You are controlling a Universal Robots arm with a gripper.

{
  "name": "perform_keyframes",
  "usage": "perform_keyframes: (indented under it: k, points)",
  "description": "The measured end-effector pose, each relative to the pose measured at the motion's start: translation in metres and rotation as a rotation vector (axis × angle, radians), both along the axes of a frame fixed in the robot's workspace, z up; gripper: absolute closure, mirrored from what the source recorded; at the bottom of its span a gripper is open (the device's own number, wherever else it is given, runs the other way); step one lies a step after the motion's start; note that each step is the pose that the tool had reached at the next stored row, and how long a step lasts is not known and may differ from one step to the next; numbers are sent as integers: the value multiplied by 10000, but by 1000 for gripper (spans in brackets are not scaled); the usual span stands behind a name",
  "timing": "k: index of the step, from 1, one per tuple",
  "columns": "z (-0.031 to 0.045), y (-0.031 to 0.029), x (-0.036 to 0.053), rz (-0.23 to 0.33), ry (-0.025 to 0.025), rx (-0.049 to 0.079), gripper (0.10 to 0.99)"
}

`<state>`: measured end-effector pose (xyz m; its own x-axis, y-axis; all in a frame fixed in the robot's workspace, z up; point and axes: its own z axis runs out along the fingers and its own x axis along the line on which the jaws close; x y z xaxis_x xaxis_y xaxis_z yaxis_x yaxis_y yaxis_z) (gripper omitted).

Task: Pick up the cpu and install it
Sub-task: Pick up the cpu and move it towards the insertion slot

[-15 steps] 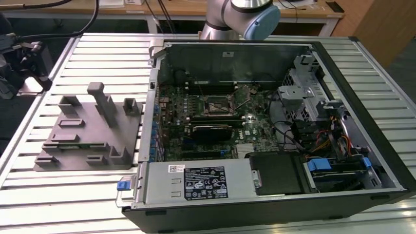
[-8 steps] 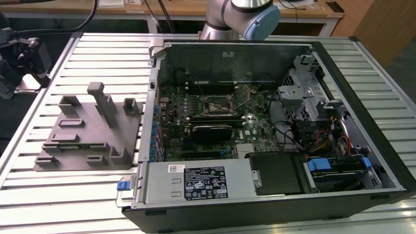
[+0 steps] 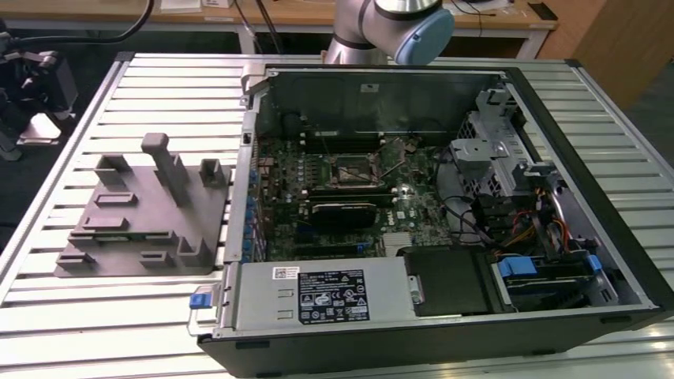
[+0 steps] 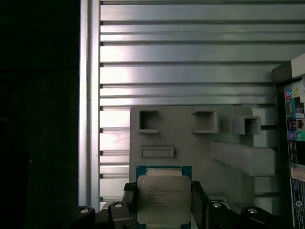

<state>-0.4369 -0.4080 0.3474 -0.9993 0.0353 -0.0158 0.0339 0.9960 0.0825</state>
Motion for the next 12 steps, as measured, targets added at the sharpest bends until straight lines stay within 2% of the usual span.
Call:
perform_keyframes:
  k: [12]
  points:
    - [167,0,0,0,-1,1,545]
